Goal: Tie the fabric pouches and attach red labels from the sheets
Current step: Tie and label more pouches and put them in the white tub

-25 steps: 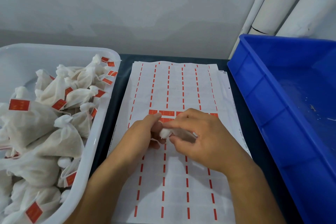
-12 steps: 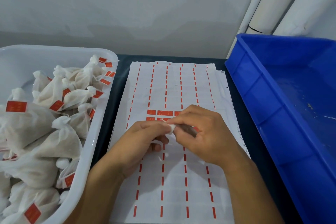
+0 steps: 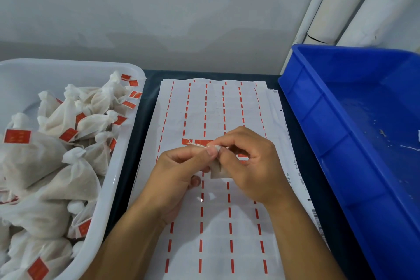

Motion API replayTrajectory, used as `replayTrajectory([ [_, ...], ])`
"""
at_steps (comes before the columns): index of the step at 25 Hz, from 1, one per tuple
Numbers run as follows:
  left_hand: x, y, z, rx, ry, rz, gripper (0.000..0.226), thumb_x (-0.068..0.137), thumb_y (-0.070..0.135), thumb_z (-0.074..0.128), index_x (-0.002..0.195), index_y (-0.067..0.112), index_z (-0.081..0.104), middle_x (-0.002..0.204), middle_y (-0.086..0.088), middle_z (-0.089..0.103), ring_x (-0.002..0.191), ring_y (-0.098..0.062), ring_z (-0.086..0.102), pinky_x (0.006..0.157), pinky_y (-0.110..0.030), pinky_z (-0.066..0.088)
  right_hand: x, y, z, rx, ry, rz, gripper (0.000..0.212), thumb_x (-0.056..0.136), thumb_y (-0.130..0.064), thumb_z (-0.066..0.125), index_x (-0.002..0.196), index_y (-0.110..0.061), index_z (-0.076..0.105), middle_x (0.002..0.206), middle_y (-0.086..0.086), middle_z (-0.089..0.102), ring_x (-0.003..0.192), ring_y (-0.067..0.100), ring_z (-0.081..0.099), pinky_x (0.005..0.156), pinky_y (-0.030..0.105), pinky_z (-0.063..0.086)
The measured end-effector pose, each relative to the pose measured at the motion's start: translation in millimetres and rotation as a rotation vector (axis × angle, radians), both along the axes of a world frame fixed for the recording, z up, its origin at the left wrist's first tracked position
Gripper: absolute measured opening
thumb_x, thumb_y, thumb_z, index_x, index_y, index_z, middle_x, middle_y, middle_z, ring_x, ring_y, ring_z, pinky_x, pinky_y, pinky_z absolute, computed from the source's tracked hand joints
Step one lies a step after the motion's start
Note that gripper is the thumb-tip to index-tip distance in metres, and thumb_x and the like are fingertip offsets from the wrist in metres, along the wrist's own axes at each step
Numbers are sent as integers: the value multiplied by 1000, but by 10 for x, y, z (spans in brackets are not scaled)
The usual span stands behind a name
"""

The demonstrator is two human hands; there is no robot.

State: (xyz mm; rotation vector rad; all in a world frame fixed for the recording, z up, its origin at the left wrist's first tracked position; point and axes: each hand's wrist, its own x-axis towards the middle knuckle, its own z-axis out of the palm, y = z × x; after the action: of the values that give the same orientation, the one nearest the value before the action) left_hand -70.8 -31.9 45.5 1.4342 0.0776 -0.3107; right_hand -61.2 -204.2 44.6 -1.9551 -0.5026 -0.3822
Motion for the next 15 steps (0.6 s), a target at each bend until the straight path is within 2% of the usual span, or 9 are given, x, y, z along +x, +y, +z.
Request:
replayTrajectory([
  [6, -5, -27, -21, -33, -76, 63, 36, 72, 49, 78, 79, 14, 81, 85, -13, 73, 76, -16, 63, 67, -34, 49, 2, 64, 2, 79, 76, 39, 12, 94, -8, 63, 94, -15, 73, 90, -13, 66, 87, 15, 65, 73, 16, 48],
  [10, -15, -5, -2, -15, -246, 54, 27, 76, 42, 78, 81, 16, 83, 78, -5, 74, 68, -12, 65, 57, -23, 51, -2, 81, 11, 129, 94, 69, 12, 94, -8, 61, 94, -15, 70, 90, -9, 65, 85, 21, 63, 70, 30, 53],
  [12, -15, 22, 14, -4, -316, -7, 20, 80, 35, 76, 91, 20, 84, 87, -3, 76, 72, -12, 69, 58, -20, 53, -3, 75, 23, 176, 128, 56, 9, 94, -18, 59, 94, -18, 69, 90, -8, 65, 85, 23, 63, 71, 34, 55],
  [15, -13, 4, 5, 59, -315, -45, 20, 84, 30, 72, 100, 26, 83, 95, 0, 74, 75, -11, 67, 59, -19, 53, 3, 49, 33, 238, 180, 12, 14, 93, -24, 57, 93, -18, 69, 89, -4, 68, 85, 25, 65, 72, 40, 57],
])
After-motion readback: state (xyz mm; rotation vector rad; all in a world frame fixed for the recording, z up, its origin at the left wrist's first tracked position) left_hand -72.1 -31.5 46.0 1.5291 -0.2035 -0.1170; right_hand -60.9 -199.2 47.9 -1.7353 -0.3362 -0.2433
